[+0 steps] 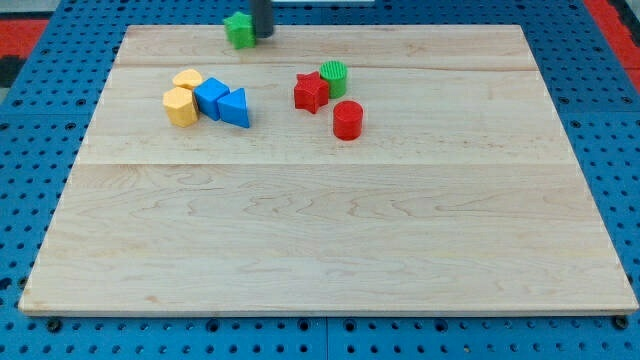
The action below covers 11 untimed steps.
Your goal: Slide the green star to the top left of the yellow heart slightly
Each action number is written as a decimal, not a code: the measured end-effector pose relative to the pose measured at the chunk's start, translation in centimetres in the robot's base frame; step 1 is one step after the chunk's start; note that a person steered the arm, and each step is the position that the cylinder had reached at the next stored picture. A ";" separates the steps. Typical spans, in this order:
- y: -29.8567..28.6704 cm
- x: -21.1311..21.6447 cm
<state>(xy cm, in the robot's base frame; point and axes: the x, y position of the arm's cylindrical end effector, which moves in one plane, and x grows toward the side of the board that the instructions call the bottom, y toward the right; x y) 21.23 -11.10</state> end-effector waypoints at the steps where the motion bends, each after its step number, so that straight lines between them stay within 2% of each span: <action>1: -2.7 1.7; 4: 2.0 -2.0; 6: -4.5 -1.1; 7: -5.6 2.0; 8: -1.2 2.7; 9: 10.1 3.1; 10: 13.6 8.8; 11: 13.1 10.6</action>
